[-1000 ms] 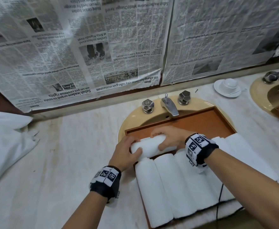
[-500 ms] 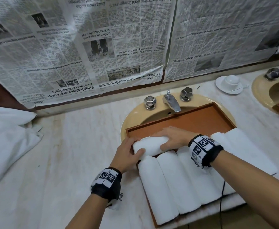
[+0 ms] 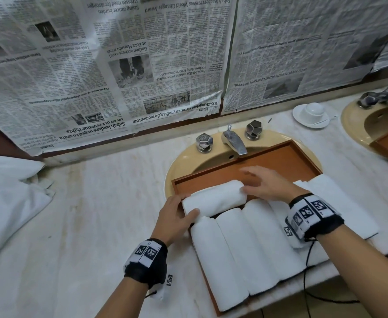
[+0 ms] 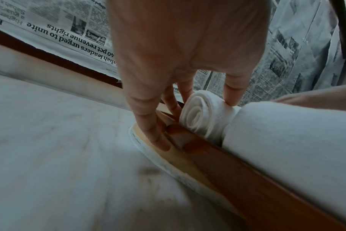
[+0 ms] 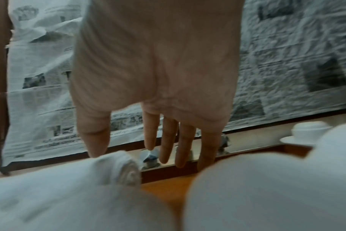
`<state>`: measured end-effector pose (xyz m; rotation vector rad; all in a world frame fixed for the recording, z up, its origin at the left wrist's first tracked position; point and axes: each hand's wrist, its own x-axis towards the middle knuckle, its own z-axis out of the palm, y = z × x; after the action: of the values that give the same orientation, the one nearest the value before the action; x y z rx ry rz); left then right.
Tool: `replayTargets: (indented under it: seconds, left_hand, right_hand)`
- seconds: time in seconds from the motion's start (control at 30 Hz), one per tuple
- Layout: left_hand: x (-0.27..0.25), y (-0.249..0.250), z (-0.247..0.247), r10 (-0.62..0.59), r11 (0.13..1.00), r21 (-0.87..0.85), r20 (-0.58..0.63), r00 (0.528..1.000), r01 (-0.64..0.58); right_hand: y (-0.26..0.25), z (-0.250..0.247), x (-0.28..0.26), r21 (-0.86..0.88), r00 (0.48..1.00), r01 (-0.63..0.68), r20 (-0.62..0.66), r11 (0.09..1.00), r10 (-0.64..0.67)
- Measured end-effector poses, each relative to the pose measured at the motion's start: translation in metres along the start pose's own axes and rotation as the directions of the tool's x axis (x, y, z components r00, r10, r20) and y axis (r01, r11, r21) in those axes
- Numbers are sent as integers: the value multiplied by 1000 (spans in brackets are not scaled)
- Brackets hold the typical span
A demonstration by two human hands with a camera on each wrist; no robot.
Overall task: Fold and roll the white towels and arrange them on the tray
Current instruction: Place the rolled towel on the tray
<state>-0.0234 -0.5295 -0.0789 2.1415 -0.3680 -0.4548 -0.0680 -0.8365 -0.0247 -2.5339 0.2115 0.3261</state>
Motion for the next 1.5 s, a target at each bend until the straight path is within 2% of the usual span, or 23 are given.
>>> replayTargets:
  seconds: [0.13, 0.27, 0.37, 0.47, 0.73, 1.1, 1.27, 1.5]
  left_hand:
    - [1, 1, -1, -5, 1000, 1, -8, 1000, 5]
    - [1, 1, 0, -30, 999, -14, -14, 999, 29]
    - [3, 0, 1, -38, 999, -10, -22, 999, 38]
    - [7, 0, 2, -46, 999, -7, -18, 999, 46]
    - [13, 4, 3, -76, 996, -46, -17, 997, 75]
    - [17, 11, 4, -102, 994, -31, -8, 995, 101]
    - [19, 13, 5, -115, 993, -24, -13, 993, 115]
    - [19, 10, 5, -99, 995, -22, 6, 995, 99]
  right_hand:
    - [41, -22, -25, -17, 982, -173, -75, 985, 171]
    - [78, -45, -49, 68, 929, -298, -208, 952, 306]
    - [101, -56, -65, 86, 905, -350, -225, 933, 361]
    - [117, -56, -78, 27, 890, -401, -224, 916, 397]
    - [138, -45, -82, 117, 848, -459, -239, 881, 474]
    - [144, -50, -78, 137, 840, -514, -119, 847, 530]
    - [145, -48, -79, 171, 814, -551, -103, 817, 571]
    - [144, -46, -81, 179, 821, -534, -124, 826, 558]
